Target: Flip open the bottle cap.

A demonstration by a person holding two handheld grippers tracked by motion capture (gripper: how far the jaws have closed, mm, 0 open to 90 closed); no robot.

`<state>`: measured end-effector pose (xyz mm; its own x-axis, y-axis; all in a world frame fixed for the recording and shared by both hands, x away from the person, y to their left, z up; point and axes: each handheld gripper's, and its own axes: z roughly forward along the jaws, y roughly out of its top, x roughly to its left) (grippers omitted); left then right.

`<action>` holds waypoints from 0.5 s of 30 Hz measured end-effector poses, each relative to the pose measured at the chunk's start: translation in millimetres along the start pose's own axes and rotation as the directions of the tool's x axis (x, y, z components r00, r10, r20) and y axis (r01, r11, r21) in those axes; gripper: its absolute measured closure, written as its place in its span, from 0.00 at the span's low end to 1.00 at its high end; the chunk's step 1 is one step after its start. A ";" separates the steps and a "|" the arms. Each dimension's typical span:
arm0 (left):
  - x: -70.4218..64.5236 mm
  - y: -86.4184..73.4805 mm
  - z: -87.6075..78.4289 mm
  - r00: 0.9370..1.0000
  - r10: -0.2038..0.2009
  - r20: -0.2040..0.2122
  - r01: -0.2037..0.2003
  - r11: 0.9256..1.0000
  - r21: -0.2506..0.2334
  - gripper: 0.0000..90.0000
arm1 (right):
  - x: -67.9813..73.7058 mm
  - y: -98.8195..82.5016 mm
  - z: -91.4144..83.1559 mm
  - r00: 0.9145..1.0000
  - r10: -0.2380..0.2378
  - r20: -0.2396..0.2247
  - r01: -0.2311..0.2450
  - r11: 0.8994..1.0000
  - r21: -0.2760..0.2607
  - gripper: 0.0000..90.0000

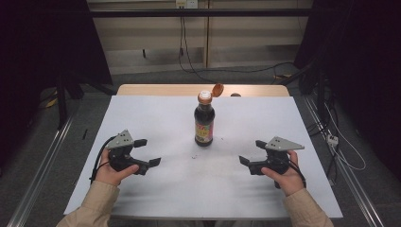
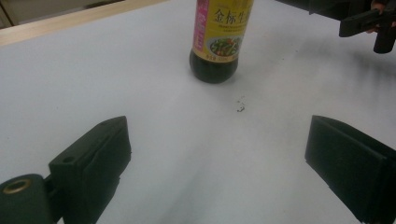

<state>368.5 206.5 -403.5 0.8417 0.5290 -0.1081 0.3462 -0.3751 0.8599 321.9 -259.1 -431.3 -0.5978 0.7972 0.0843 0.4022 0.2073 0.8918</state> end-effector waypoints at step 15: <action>0.4 -14.7 -8.5 1.000 -0.015 -0.013 0.015 1.000 0.004 0.07 | -2.6 -11.8 -10.6 1.000 0.008 0.017 -0.008 1.000 0.009 0.10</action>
<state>360.2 218.7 -412.0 0.8309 0.5445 -0.1143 0.3605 -0.3704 0.8560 311.4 -269.7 -437.3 -0.5827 0.8083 0.0839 0.4134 0.2060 0.8870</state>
